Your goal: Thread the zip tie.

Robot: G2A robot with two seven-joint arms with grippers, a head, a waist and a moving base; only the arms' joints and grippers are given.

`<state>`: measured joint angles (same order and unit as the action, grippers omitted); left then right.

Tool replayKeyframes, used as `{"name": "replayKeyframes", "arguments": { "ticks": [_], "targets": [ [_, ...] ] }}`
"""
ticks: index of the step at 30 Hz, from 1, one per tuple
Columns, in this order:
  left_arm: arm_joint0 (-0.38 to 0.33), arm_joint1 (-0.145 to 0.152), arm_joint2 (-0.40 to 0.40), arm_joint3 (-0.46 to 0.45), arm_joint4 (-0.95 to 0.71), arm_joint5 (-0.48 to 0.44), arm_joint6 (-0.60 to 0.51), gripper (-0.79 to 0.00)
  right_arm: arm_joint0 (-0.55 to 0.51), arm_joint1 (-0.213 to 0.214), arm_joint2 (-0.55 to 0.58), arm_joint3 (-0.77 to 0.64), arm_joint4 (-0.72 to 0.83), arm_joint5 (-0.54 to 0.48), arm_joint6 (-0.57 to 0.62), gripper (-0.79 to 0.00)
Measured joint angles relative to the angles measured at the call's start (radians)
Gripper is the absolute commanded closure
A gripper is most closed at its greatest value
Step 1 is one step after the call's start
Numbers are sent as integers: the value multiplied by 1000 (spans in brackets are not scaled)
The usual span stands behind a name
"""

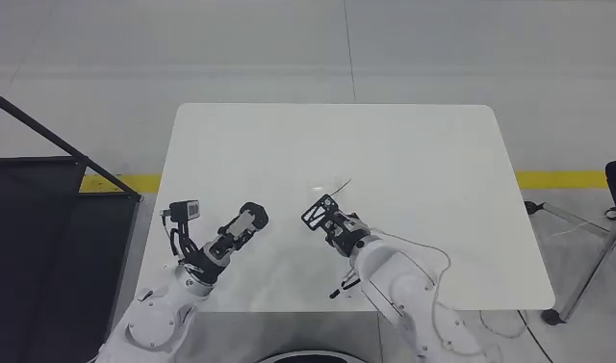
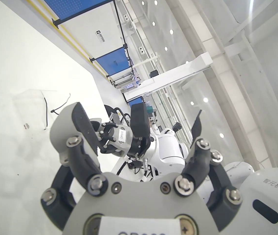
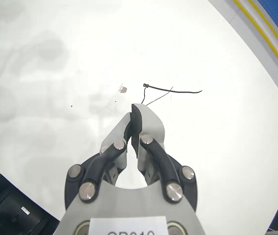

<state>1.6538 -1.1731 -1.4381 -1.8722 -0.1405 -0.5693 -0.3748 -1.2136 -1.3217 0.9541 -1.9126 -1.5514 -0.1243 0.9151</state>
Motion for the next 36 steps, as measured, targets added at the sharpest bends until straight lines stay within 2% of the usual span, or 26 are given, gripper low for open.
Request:
{"name": "replayKeyframes", "arguments": {
  "ticks": [2,3,4,11,16,22,23,26,29,30,31,32,33,34,36],
  "targets": [
    [-1,0,1,1,0,-1,-2,-785,4,-3,-1,6,10,1,7,0],
    [-1,0,2,1,0,-2,-2,-785,5,-3,-2,8,14,-1,12,-55],
    [-2,0,2,2,0,-3,-2,-785,7,-4,-3,12,18,-3,16,-160],
    [-14,-1,7,12,4,9,4,-785,25,-14,-21,42,31,-4,21,-179],
    [-16,-2,8,14,1,9,5,-785,32,-18,-27,52,30,-3,20,-160],
    [-15,-2,6,16,-4,5,2,-785,23,-19,-15,36,27,-1,20,-188],
    [-15,-2,5,16,-6,4,1,-785,18,-19,-10,31,26,-1,19,-194],
    [-14,-2,5,16,-11,0,-1,-785,4,-17,4,16,22,-3,15,-283],
    [-14,-2,4,17,-16,-2,-2,-785,-14,-14,23,-7,25,-1,2,-311],
    [-13,-2,4,17,-19,-4,-2,-785,-20,-13,31,-16,27,-1,-4,-345],
    [-12,-2,4,16,-22,-7,-2,-785,-28,-12,40,-27,30,0,-10,-422],
    [-10,-2,4,15,-28,-12,-2,-785,-41,-10,55,-44,36,0,-21,-606],
    [-7,-2,3,13,-32,-16,-2,-785,-52,-8,68,-58,42,-1,-29,-748],
    [-5,-2,2,11,-36,-20,-2,-785,-65,-5,83,-72,48,-2,-39,-785],
    [1,-2,1,5,-39,-29,-2,-785,-97,1,123,-104,61,-9,-65,-785]
  ]
}}
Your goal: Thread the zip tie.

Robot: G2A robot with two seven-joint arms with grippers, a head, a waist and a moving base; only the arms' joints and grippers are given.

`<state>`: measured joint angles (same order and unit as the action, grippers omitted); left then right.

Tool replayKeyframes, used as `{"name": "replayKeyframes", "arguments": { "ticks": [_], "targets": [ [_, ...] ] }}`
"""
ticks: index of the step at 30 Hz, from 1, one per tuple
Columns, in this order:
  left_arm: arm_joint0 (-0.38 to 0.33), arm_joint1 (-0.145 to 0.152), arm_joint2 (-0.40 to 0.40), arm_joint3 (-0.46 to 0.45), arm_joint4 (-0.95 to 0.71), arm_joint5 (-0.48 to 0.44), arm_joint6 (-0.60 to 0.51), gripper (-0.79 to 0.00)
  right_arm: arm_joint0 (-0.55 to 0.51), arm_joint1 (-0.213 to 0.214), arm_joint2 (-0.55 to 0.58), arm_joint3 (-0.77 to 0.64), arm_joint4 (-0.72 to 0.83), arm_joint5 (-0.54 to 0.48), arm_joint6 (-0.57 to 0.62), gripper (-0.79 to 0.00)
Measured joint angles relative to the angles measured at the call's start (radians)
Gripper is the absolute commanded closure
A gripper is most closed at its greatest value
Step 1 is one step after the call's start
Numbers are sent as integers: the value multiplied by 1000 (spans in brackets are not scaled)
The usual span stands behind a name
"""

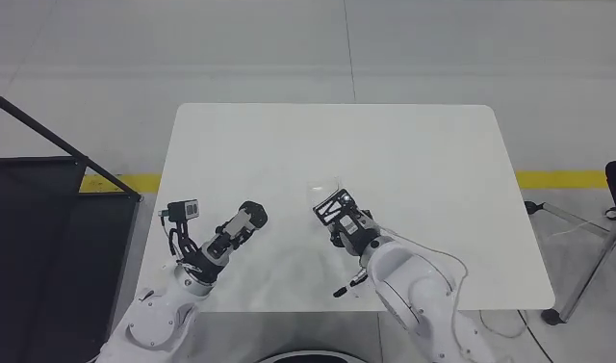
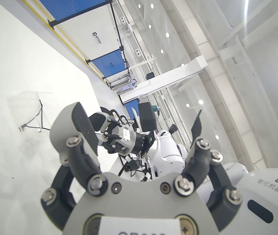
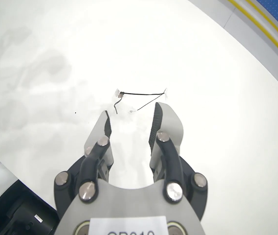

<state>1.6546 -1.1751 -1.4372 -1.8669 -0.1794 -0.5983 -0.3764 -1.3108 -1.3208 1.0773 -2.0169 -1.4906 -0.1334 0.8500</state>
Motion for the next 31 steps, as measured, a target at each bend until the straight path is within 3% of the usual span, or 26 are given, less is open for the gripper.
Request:
{"name": "replayKeyframes", "arguments": {
  "ticks": [14,18,31],
  "targets": [
    [8,-7,22,-13,67,-8,73,-785,-283,33,271,-221,46,20,-403,-785],
    [8,-7,22,-13,67,-8,73,-784,-335,36,322,-249,96,21,-427,-784],
    [8,-7,22,-13,67,-8,73,-784,-333,36,320,-248,93,22,-425,-784]
  ]
}}
